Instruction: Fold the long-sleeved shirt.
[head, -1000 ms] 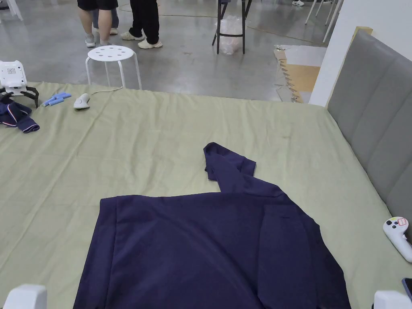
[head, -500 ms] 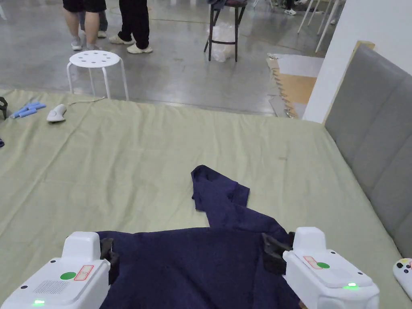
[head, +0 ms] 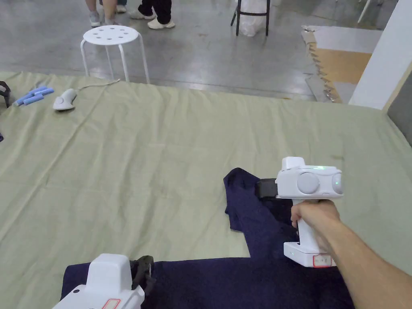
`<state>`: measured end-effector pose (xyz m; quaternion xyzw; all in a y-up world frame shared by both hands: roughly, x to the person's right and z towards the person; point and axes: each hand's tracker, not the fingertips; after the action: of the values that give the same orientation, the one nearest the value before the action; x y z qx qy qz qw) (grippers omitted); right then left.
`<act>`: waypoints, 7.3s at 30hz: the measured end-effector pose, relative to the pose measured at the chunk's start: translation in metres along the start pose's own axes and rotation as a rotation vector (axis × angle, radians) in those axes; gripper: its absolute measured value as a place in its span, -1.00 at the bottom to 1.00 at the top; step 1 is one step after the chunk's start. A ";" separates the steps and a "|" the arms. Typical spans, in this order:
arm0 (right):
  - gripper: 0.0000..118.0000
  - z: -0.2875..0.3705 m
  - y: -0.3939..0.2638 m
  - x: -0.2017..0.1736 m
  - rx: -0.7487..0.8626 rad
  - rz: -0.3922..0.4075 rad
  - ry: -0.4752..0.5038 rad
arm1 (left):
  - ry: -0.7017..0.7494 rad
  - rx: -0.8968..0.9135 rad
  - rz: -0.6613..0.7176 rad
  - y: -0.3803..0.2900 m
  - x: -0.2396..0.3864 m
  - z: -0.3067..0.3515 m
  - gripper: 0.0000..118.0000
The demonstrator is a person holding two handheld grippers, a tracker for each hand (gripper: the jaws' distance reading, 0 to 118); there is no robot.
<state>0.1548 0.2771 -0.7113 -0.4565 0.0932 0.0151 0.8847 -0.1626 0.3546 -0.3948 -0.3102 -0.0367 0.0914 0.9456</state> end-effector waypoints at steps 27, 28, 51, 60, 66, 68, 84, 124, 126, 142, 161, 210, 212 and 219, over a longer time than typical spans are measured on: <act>-0.88 0.401 -0.214 -0.005 0.255 0.157 -0.011 | 0.012 0.129 -0.010 -0.007 0.010 0.189 -0.93; -0.88 0.401 -0.236 -0.006 0.232 0.130 0.000 | 0.012 0.130 -0.011 -0.011 0.011 0.194 -0.93; 0.81 0.388 -0.347 -0.017 0.410 -0.071 -0.018 | 0.042 0.071 0.008 -0.044 0.019 0.183 -0.93; -1.00 0.306 -0.258 0.029 0.321 -0.042 -0.028 | 0.039 0.061 -0.003 -0.023 0.020 0.132 -0.93; 0.91 0.211 -0.183 0.089 0.222 -0.015 -0.070 | 0.053 0.033 0.004 -0.016 0.014 0.097 -0.93; 0.92 0.201 -0.168 0.084 0.159 0.009 -0.089 | 0.057 0.026 0.009 -0.015 0.011 0.089 -0.93; -0.92 0.113 -0.153 0.102 -0.038 -0.075 0.060 | 0.094 -0.038 0.115 -0.012 -0.056 0.054 -0.92; -0.92 0.392 -0.224 0.085 0.376 -0.075 0.058 | -0.075 -0.039 0.009 0.038 -0.101 0.151 -0.74; -0.92 0.420 -0.250 0.079 0.391 -0.044 0.058 | -0.079 -0.025 0.001 0.021 -0.096 0.181 -0.74; -0.92 0.428 -0.473 0.073 -0.105 -0.067 -0.008 | -0.033 -0.419 -0.044 -0.189 -0.084 0.255 -0.74; -0.45 0.493 -0.396 -0.028 0.672 0.005 -0.222 | 0.201 0.168 -0.049 -0.094 -0.022 0.311 -0.12; -1.00 0.425 -0.377 -0.104 0.630 0.061 -0.076 | -0.482 -0.330 0.469 -0.068 -0.247 0.173 -0.74; -1.00 0.425 -0.368 -0.106 0.643 0.075 -0.076 | -0.426 -0.317 0.468 -0.048 -0.271 0.183 -0.75; -1.00 0.423 -0.352 -0.110 0.665 0.085 -0.074 | -0.243 -0.304 0.446 -0.001 -0.330 0.209 -0.75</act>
<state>0.1498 0.4208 -0.1686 -0.1379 0.0800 0.0373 0.9865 -0.5120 0.4108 -0.2298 -0.4355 -0.0938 0.3268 0.8335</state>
